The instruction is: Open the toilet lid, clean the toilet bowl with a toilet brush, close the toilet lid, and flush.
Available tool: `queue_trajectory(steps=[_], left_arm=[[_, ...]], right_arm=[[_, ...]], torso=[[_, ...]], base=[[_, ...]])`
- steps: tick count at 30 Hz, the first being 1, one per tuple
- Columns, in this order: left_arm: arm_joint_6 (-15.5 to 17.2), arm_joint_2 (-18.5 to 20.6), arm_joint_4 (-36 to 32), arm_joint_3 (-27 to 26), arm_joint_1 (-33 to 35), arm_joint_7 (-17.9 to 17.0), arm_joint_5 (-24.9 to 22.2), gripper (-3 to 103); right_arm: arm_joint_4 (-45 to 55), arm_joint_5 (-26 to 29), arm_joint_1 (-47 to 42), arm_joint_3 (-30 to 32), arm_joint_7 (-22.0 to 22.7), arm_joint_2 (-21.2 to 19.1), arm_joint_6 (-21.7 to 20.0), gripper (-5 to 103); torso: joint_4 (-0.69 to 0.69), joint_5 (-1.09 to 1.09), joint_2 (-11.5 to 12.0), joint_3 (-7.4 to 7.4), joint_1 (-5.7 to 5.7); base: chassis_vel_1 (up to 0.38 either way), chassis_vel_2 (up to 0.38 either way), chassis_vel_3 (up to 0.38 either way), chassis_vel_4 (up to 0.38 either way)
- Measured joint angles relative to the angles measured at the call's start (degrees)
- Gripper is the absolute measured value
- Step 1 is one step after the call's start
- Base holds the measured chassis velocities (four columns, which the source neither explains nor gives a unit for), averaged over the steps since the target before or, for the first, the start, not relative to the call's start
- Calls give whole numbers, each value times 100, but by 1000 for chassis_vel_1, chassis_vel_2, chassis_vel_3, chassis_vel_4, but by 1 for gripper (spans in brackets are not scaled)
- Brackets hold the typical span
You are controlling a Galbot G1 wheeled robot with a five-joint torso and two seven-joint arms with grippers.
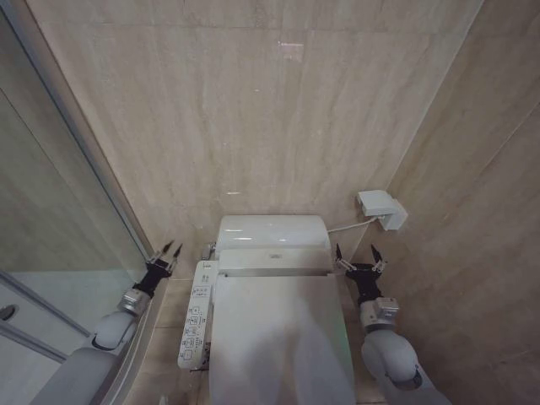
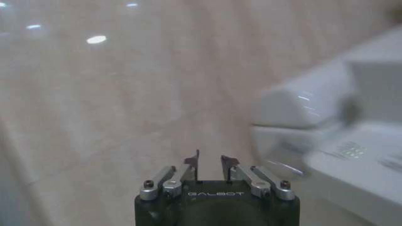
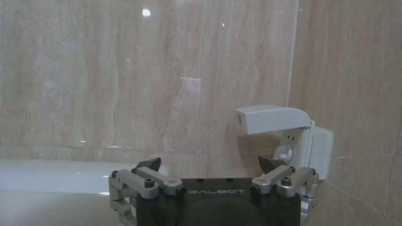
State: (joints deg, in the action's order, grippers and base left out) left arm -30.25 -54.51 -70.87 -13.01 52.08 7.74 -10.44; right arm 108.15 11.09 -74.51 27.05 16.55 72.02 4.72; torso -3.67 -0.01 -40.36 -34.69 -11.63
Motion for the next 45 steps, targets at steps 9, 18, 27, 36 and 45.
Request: queue_trajectory(steps=[9,18,27,36,45], left_arm=[[-351,149,356,521,-283,239,295,4],[-399,143,507,810,-676,244,393,0],[-479,93,791,1148,-1036,338,386,0],[-610,-97,1150,1392,-1316,456,381,0],[-779,-229,1542,1493,-1420,577,435,0]], right_arm=[[0,0,0,0,0,0,0,100],[0,0,0,0,0,0,0,100],[0,0,0,0,0,0,0,100],[0,0,0,0,0,0,0,100],[0,0,0,0,0,0,0,100]], torso=[[0,1,0,0,0],[0,1,0,0,0],[0,1,0,0,0],[2,2,0,1,0],[2,4,-2,2,2]], base=[[0,0,0,0],[0,0,0,0],[0,0,0,0],[0,0,0,0],[0,0,0,0]])
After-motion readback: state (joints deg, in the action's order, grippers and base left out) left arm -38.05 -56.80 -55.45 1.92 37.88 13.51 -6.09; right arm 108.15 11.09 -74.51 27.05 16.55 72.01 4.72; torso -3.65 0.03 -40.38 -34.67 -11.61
